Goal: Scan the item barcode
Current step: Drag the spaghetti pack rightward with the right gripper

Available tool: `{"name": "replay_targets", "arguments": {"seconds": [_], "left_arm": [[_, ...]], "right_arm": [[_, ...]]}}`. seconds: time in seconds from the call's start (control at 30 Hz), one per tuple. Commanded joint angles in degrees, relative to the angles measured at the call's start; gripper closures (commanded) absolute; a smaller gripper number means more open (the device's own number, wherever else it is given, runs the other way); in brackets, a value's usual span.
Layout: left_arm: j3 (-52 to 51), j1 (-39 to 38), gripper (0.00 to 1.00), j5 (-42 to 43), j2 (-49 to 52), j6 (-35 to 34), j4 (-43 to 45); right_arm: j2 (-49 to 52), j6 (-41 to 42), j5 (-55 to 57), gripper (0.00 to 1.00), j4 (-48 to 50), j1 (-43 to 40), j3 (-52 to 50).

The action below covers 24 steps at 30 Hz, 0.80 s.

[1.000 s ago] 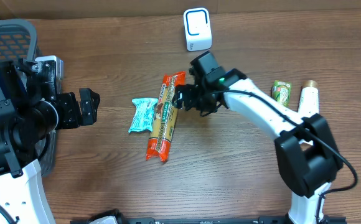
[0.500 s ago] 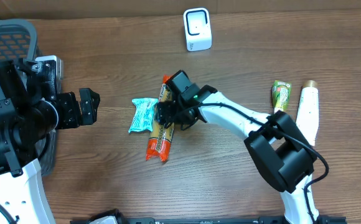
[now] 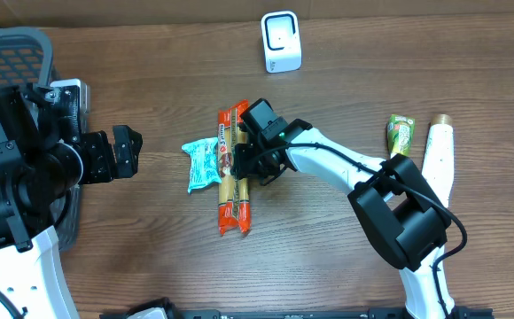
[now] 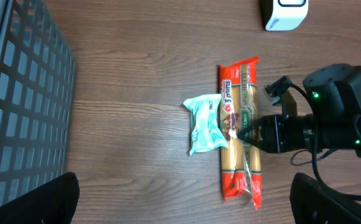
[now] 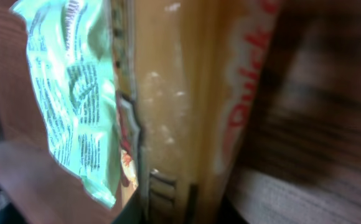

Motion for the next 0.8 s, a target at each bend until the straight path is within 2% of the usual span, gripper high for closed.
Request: {"name": "replay_targets", "arguments": {"seconds": [0.0,0.13,0.23,0.43,0.57,0.67,0.77], "left_arm": [[-0.22,0.26,0.00,0.68,0.20,1.07,0.09],[-0.22,0.26,0.01,0.68,0.20,1.07,0.09],[-0.22,0.26,0.01,0.68,0.20,1.07,0.09],[-0.22,0.26,0.00,0.68,0.20,1.07,0.09],[-0.22,0.26,0.01,0.66,0.20,1.07,0.09],[-0.22,0.26,0.00,0.68,0.20,1.07,0.09],[-0.22,0.24,0.00,0.66,0.20,1.07,0.09]], "right_arm": [[0.50,-0.42,-4.52,0.96,-1.75,-1.31,-0.13],[0.22,-1.18,-9.46,0.96,-4.66,-3.63,0.02],[-0.20,-5.22,-12.28,0.96,-9.92,-5.60,0.28],[-1.79,-17.05,-12.50,0.96,-21.84,-10.23,0.31],[-2.05,-29.99,-12.37,0.96,-27.82,-13.99,0.31],[-2.05,-36.52,-8.96,0.96,-31.06,-16.76,0.31],[-2.05,-36.94,-2.32,0.96,-32.52,-18.80,0.28]]}}
